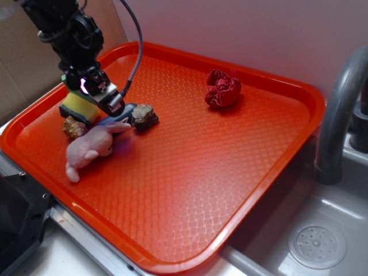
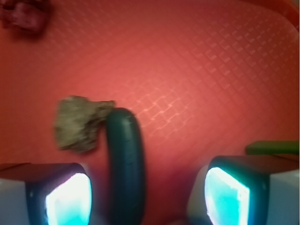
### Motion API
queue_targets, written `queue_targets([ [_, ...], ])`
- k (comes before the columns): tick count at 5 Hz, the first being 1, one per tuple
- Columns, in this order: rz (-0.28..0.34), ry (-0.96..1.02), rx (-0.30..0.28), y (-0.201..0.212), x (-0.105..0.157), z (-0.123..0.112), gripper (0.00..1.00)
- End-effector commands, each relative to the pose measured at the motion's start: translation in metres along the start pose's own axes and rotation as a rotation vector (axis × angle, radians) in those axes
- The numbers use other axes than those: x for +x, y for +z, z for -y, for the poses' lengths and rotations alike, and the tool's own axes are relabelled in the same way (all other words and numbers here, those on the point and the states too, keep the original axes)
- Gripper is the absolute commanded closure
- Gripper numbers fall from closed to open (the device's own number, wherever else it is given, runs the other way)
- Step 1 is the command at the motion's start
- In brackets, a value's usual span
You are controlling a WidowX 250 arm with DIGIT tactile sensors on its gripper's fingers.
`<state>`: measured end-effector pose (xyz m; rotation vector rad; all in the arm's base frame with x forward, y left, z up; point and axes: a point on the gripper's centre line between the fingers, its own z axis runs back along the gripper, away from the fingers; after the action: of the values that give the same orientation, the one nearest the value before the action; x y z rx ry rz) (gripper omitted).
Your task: Grab the plastic pickle.
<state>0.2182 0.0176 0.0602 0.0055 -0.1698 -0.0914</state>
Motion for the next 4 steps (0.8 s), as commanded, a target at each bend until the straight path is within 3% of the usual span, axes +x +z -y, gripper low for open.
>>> queue_targets([
  [1, -0.005, -0.107, 0.019, -0.023, 0.009, 0.014, 0.00],
  [3, -0.068, -0.157, 0.023, -0.052, -0.004, 0.030, 0.00],
  [4, -0.070, -0.120, 0.003, -0.054, -0.004, 0.021, 1.00],
])
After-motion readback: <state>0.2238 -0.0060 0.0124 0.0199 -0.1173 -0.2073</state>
